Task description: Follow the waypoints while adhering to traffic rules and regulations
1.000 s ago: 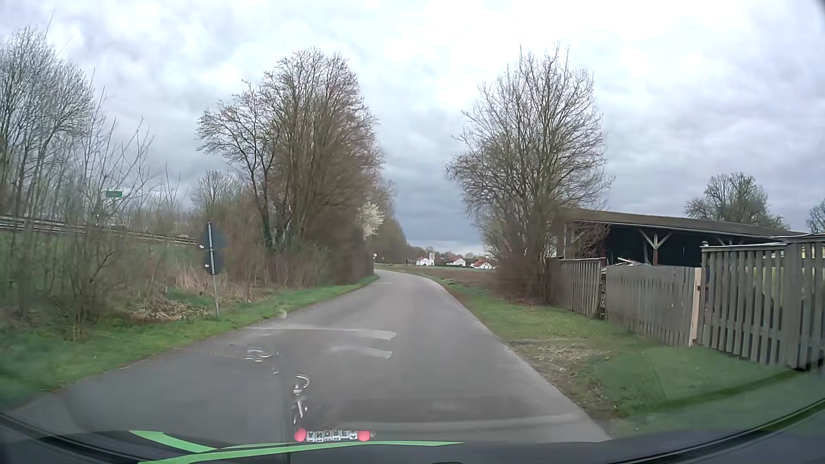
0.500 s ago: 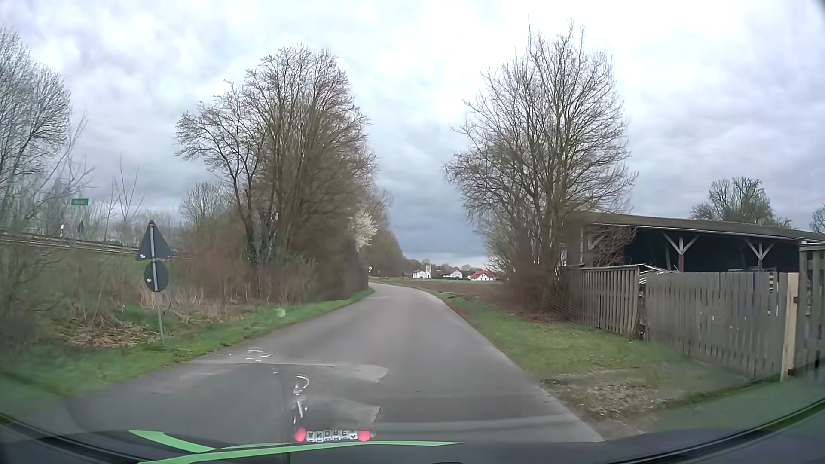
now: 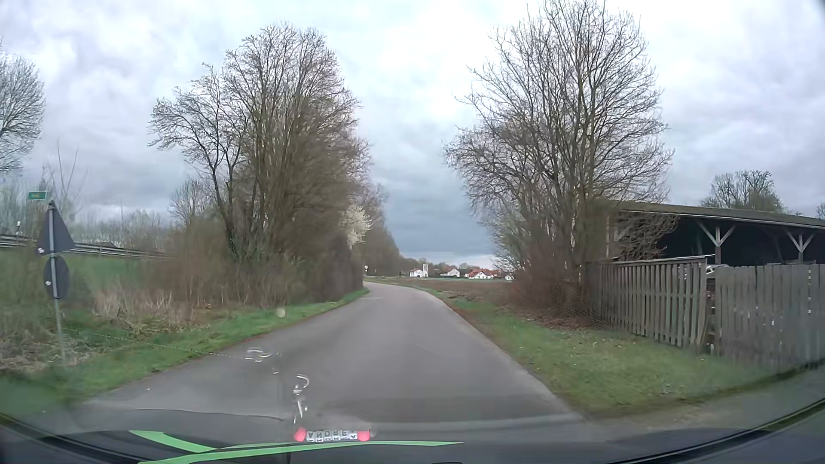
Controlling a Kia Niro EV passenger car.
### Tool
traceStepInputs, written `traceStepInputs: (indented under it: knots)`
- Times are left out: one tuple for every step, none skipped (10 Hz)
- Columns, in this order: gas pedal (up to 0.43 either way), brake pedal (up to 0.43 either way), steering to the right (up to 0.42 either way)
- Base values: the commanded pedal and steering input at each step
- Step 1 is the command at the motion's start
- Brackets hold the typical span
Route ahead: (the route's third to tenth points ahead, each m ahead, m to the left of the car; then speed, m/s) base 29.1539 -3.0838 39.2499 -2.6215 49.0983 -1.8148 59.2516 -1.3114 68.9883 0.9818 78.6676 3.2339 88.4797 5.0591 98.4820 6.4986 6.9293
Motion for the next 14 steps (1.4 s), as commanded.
traceStepInputs:
  knots:
    - [0.26,0.0,0.011]
    - [0.26,0.0,0.011]
    - [0.26,0.0,0.011]
    - [0.26,0.0,0.011]
    - [0.26,0.0,0.011]
    - [0.26,0.0,0.011]
    - [0.26,0.0,0.011]
    - [0.26,0.0,0.011]
    - [0.26,0.0,0.011]
    - [0.26,0.0,0.01]
    - [0.26,0.0,0.009]
    - [0.24,0.0,0.008]
    - [0.138,0.0,0.003]
    - [0.098,0.0,0.001]
